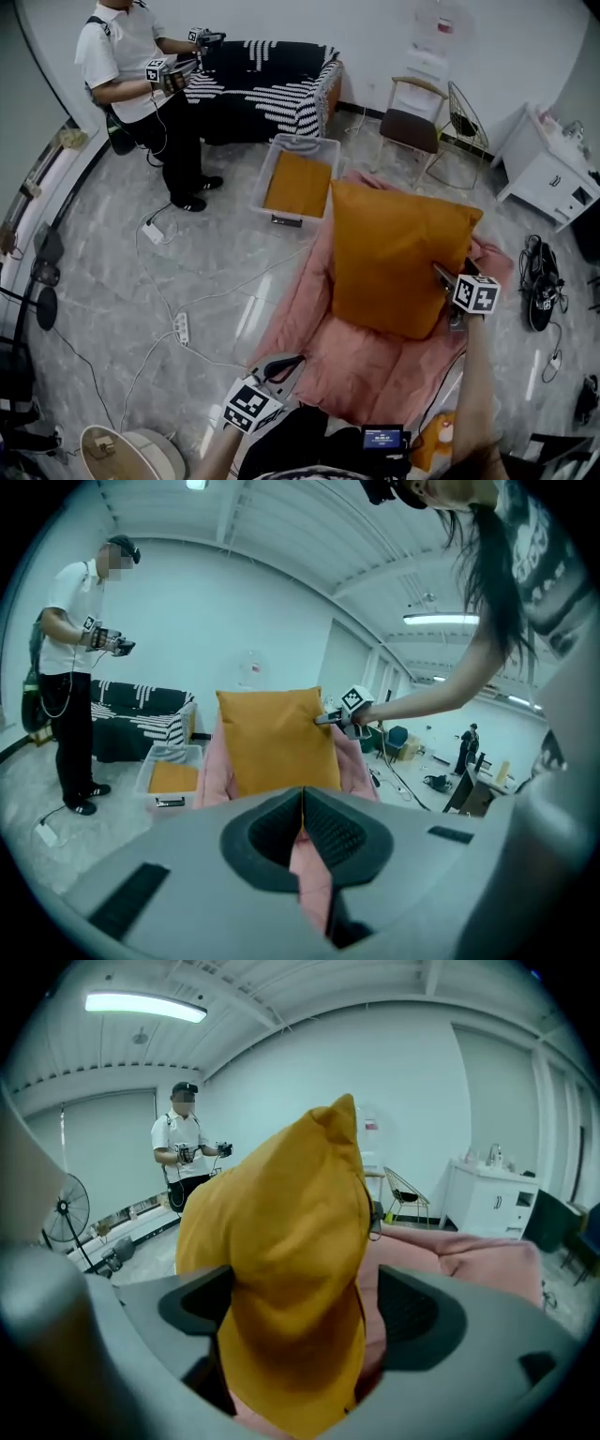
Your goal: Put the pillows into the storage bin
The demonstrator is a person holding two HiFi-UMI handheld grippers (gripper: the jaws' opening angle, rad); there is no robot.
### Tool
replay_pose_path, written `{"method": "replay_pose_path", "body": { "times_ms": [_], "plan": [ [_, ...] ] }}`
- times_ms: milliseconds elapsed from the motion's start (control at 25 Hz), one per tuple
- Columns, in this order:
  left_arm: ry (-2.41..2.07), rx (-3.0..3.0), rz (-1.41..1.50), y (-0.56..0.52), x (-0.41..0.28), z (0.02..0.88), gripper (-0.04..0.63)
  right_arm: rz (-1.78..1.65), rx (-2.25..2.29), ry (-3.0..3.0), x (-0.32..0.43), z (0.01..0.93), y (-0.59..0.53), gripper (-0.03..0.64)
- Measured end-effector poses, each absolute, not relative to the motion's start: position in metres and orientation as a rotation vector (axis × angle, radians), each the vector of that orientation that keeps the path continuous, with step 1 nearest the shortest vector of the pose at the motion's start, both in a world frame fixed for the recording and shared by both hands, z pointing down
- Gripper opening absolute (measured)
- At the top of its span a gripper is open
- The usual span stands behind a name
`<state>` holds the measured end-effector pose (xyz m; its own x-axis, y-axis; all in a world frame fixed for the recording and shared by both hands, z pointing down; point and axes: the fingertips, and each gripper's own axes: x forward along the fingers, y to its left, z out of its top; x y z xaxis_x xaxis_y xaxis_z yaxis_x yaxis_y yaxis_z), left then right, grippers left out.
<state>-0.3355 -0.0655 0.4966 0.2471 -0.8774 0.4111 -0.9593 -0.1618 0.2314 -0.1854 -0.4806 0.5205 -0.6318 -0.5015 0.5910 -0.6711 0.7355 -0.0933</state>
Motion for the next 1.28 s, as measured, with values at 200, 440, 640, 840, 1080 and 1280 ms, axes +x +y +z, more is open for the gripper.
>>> {"method": "replay_pose_path", "body": {
  "times_ms": [200, 440, 640, 840, 1080, 1280],
  "plan": [
    [-1.672, 2.068, 0.255, -0.058, -0.341, 0.5, 0.012, 0.576, 0.844, -2.468, -0.197, 0.525, -0.466, 0.305],
    [-1.65, 2.134, 0.275, -0.067, -0.326, 0.492, 0.012, 0.743, 0.958, -2.499, -0.189, 0.507, -0.424, 0.141],
    [-1.635, 2.184, 0.28, -0.082, -0.317, 0.482, 0.012, 1.07, 0.9, -2.601, -0.197, 0.463, -0.382, 0.053],
    [-1.612, 2.241, 0.25, -0.095, -0.292, 0.468, 0.012, 1.296, 0.813, -2.719, -0.196, 0.415, -0.344, 0.02],
    [-1.542, 2.306, 0.24, -0.099, -0.262, 0.459, 0.012, 1.474, 0.946, -2.775, -0.126, 0.363, -0.322, 0.014],
    [-1.408, 2.426, 0.239, -0.117, -0.223, 0.453, 0.012, 1.366, 1.223, -2.826, -0.008, 0.327, -0.306, 0.012]
  ]
}}
